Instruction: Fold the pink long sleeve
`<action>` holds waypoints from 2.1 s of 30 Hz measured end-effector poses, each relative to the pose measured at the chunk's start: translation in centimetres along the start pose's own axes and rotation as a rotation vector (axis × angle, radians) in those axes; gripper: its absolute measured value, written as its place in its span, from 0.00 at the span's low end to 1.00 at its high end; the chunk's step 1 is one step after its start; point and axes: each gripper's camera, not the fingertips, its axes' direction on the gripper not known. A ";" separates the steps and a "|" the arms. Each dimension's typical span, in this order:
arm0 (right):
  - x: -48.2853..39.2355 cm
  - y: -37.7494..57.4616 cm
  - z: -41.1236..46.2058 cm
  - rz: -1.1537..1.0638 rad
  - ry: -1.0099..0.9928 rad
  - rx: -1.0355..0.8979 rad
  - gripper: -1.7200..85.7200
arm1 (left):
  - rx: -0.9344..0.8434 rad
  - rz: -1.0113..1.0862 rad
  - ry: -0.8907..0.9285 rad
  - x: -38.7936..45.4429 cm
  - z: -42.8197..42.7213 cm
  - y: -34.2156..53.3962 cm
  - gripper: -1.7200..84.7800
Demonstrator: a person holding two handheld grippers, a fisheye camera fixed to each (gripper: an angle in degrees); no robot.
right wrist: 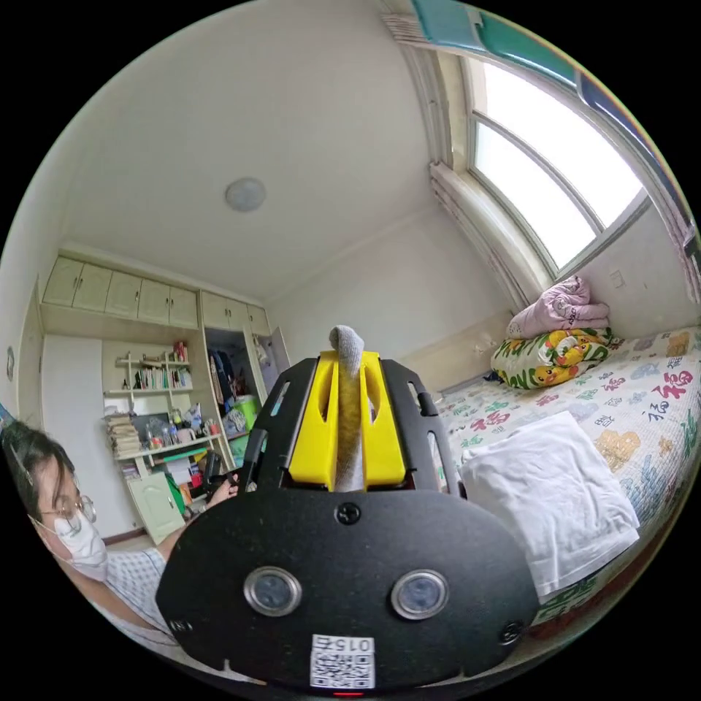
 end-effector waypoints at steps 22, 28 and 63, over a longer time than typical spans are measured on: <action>-19.9 14.8 25.6 -0.350 -0.280 -0.414 0.08 | 0.063 -0.042 -0.066 -3.3 -0.5 22.3 0.04; -21.6 21.2 45.2 -0.276 -0.098 -0.814 0.09 | 0.073 -0.126 -0.001 -4.6 2.4 22.7 0.10; -1.0 11.1 34.4 -0.152 -0.276 -0.615 0.12 | -0.099 0.288 -0.149 13.4 12.7 10.3 0.09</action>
